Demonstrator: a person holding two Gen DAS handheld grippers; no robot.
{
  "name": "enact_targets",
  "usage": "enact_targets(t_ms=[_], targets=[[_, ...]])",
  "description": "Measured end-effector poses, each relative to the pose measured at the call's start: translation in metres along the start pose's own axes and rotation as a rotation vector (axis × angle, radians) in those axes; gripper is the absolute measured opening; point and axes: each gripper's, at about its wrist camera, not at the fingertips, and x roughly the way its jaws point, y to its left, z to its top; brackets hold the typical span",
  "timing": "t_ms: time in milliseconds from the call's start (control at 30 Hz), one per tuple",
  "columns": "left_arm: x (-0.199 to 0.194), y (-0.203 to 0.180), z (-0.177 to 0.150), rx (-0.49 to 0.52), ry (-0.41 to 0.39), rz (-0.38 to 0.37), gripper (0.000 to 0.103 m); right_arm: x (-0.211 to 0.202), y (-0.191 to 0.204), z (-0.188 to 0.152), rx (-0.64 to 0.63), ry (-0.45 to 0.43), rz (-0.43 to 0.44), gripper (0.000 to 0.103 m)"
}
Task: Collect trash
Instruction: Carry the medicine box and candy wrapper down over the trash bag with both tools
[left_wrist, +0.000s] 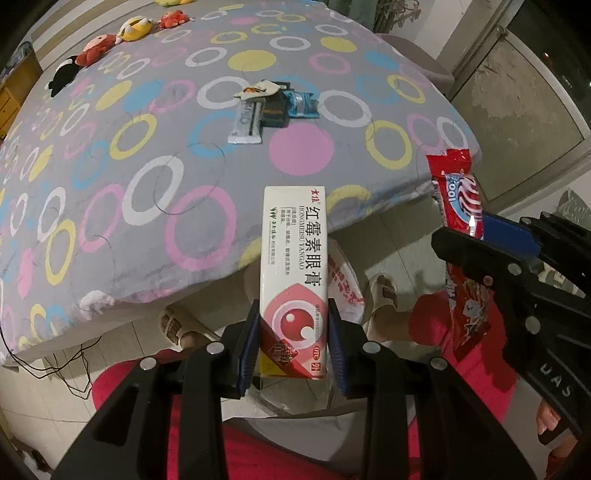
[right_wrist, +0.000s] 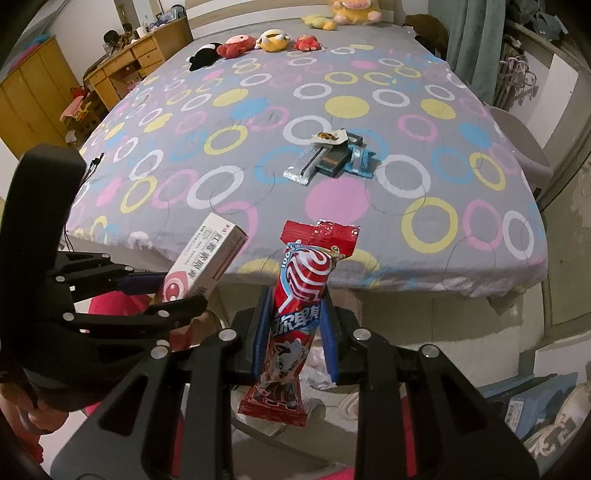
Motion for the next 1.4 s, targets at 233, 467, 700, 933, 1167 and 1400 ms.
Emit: enact_targets(t_ms=[233,467,700,933,1167,1400], targets=[[0.019,-0.008,-0.012,0.003,0.001,0.02,0.033,0.015,-0.009,-0.017,0.044,0.026,0.007,0.025],[0.052,-0.008,-0.029,-0.008,0.026,0.003,0.033,0.039,-0.018,-0.033,0.078,0.056,0.002,0.025],[0.092,-0.014,-0.041,-0.024,0.073,-0.025,0.033,0.069,-0.022,-0.049,0.102,0.104,0.002,0.025],[0.127,-0.009,-0.042,-0.06,0.112,-0.038,0.033,0.105,-0.031,-0.061,0.142,0.139,0.004,0.025],[0.159,-0.007,-0.042,-0.039,0.161,-0.014,0.033,0.139,-0.041,-0.067,0.185,0.175,0.001,0.025],[0.191,-0.009,-0.039,-0.007,0.219,0.013,0.033,0.178,-0.051,-0.072,0.226,0.223,-0.001,0.025]])
